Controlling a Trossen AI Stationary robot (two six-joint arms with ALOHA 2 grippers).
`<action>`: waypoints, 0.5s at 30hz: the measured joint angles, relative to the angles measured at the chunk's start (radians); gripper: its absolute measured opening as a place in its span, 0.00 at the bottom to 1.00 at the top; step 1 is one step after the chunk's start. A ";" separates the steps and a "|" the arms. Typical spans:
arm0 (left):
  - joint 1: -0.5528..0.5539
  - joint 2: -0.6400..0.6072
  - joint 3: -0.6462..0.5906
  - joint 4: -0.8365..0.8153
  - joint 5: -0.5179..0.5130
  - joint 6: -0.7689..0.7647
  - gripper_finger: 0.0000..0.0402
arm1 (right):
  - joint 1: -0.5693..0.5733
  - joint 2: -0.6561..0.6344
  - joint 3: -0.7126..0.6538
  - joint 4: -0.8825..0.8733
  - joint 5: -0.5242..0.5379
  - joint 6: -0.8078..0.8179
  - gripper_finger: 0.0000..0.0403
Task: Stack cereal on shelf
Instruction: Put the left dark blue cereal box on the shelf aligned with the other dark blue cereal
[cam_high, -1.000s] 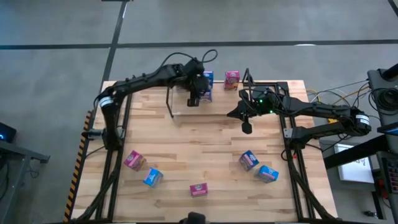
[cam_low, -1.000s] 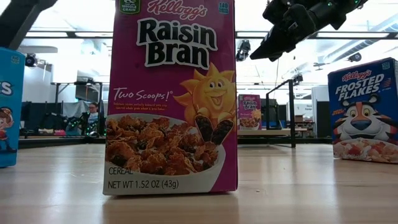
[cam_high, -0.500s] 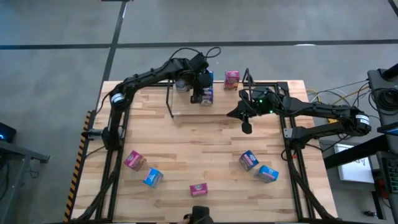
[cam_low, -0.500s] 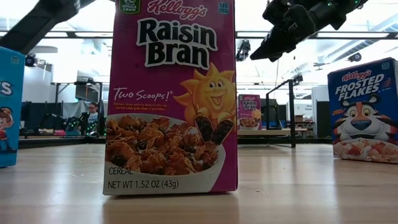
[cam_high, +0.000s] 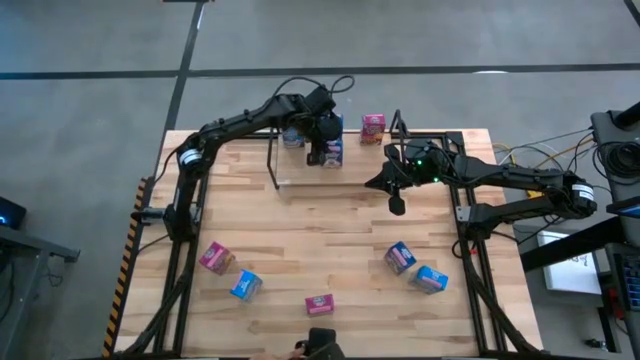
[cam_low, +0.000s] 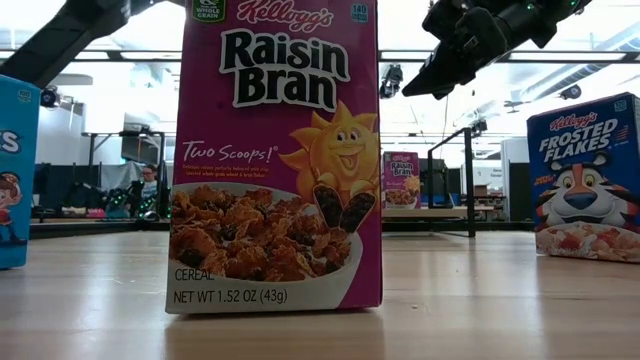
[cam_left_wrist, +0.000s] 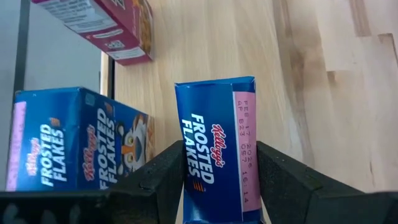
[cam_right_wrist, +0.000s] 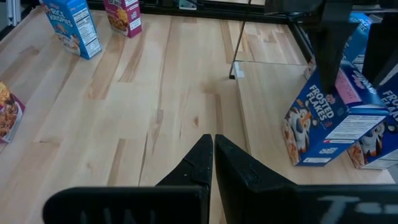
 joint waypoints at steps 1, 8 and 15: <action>0.000 0.000 -0.001 0.001 0.000 0.000 0.41 | 0.000 0.000 0.000 0.000 0.000 0.000 0.02; -0.001 0.000 -0.003 0.009 0.000 0.000 0.41 | 0.000 0.000 0.000 0.000 0.000 0.000 0.02; 0.000 0.000 -0.004 0.009 -0.042 0.004 0.41 | 0.000 0.000 0.000 0.000 0.000 0.000 0.02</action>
